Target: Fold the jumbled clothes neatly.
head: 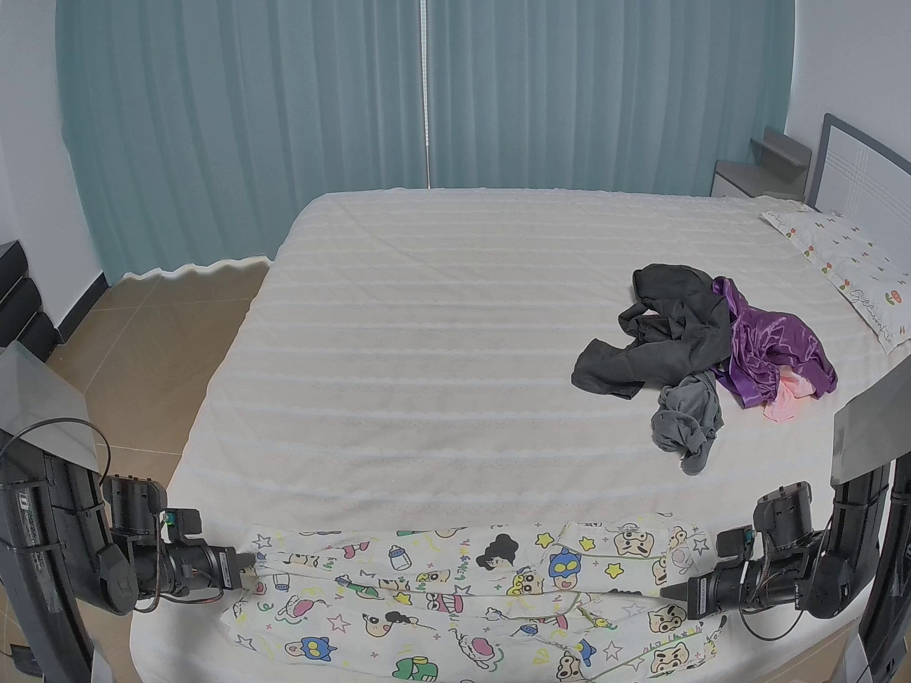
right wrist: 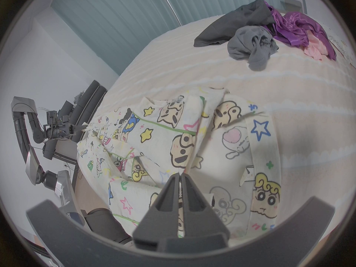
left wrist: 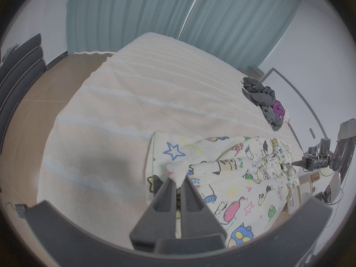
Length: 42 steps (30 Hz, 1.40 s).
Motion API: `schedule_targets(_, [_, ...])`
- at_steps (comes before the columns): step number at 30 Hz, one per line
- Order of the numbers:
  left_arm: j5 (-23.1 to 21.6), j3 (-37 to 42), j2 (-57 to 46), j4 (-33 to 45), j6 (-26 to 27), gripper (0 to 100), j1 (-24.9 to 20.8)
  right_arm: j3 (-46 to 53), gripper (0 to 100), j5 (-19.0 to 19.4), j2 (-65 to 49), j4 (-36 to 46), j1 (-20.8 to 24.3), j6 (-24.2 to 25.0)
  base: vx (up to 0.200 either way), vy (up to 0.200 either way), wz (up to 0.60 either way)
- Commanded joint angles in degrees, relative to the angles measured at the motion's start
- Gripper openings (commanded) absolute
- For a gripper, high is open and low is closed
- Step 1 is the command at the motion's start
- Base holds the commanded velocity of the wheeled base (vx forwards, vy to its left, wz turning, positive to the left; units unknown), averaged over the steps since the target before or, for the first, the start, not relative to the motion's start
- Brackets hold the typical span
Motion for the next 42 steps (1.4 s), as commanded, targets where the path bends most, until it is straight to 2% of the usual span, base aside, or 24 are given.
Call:
schedule_targets(1, [-0.4, 0.3, 1.5, 0.0, 0.6, 0, 0.0, 1.0, 0, -0.1, 2.2, -0.2, 0.1, -0.1, 0.0, 0.0, 0.0])
schedule_targets(6, [-0.3, 0.1, 2.2, 0.0, 0.7, 0, 0.0, 1.0, 0, -1.2, 2.2, -0.1, 0.4, -0.2, 0.0, 0.0, 0.0])
schedule_targets(7, [-0.3, 0.0, 2.4, -0.1, 0.6, 100, 0.0, 1.0, 0, -1.3, 2.3, -0.1, 0.5, -0.2, 0.0, 0.0, 0.0])
schedule_targets(8, [-0.4, -0.1, 2.5, -0.1, 0.6, 100, 0.0, 1.0, 100, -1.4, 2.1, 0.2, 0.6, -0.2, 0.0, 0.0, 0.0])
schedule_targets(12, [-1.1, 0.0, 2.2, -0.7, -0.1, 100, 1.1, 1.0, 100, -1.5, 0.5, 0.5, 0.5, 0.3, 0.0, 0.0, 0.0])
schedule_targets(15, [-4.9, 1.0, 1.9, -2.5, -1.8, 100, 2.8, 1.0, 100, -1.4, -2.6, 1.9, 0.3, 1.1, 0.0, 0.0, 0.0])
schedule_targets(16, [-4.9, 1.0, 1.9, -2.5, -1.8, 100, 2.8, 1.0, 100, -1.4, -2.6, 1.9, 0.3, 1.1, 0.0, 0.0, 0.0])
schedule_targets(17, [-8.0, 2.1, 1.2, -3.8, -4.5, 100, 4.9, 1.0, 100, -1.2, -5.4, 3.6, 0.4, 2.1, 0.0, 0.0, 0.0])
schedule_targets(22, [-13.9, 2.5, 0.5, -5.6, -8.7, 100, 12.4, 1.0, 100, -1.0, -3.5, 3.3, 1.6, 5.7, 0.0, 0.0, 0.0])
schedule_targets(25, [-15.9, 2.3, -0.6, -5.8, -10.1, 100, 16.7, 1.0, 100, -1.1, 1.2, -1.9, 1.6, 7.1, 0.0, 0.0, 0.0])
schedule_targets(29, [-19.0, 1.1, -0.6, -5.8, -12.4, 100, 20.4, 1.0, 100, -2.5, 7.4, -12.4, 2.7, 11.7, 0.0, 0.0, 0.0])
schedule_targets(31, [-20.1, 1.1, -0.5, -5.8, -12.9, 100, 20.4, 1.0, 100, -3.2, 9.8, -15.5, 3.8, 13.7, 0.0, 0.0, 0.0])
schedule_targets(34, [-20.7, 1.2, -0.7, -5.8, -13.9, 100, 20.3, 1.0, 100, -6.2, 11.2, -16.2, 5.6, 15.4, 0.0, 0.0, 0.0])
schedule_targets(42, [-20.7, 1.1, -0.3, -5.8, -14.0, 100, 20.3, 1.0, 100, -6.3, 11.4, -16.2, 6.4, 15.7, 0.0, 0.0, 0.0])
